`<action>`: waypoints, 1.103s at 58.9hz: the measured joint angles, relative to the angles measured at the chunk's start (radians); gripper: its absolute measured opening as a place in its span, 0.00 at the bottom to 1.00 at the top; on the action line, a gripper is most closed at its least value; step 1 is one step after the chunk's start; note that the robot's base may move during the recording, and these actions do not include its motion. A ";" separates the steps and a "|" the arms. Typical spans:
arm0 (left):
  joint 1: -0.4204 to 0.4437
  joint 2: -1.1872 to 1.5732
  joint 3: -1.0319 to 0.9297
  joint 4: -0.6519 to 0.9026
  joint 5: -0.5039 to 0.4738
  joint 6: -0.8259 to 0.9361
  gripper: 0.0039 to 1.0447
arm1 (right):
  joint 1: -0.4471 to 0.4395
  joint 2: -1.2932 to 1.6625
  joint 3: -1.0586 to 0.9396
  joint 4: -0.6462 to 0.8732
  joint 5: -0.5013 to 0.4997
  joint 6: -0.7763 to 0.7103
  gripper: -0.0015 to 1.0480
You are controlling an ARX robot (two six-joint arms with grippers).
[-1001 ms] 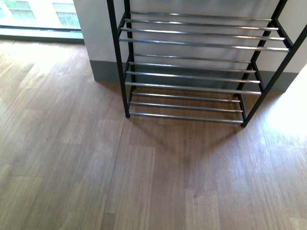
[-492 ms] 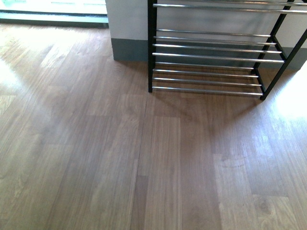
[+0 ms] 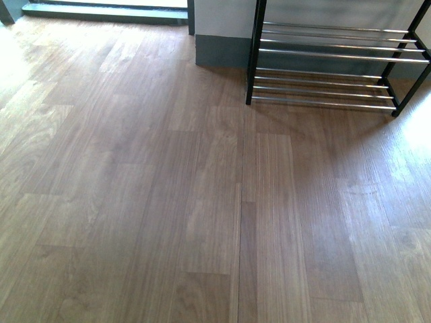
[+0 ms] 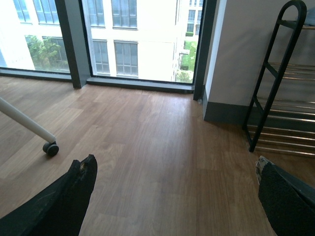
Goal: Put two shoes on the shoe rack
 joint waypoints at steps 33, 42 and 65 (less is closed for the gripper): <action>0.000 0.000 0.000 0.000 0.004 0.000 0.91 | 0.000 0.000 0.000 0.000 0.008 0.000 0.91; 0.000 0.000 0.000 0.000 0.004 0.000 0.91 | 0.000 0.000 0.000 0.000 0.008 0.000 0.91; 0.000 0.000 0.000 0.000 0.004 0.000 0.91 | 0.000 0.000 0.000 0.000 0.007 0.000 0.91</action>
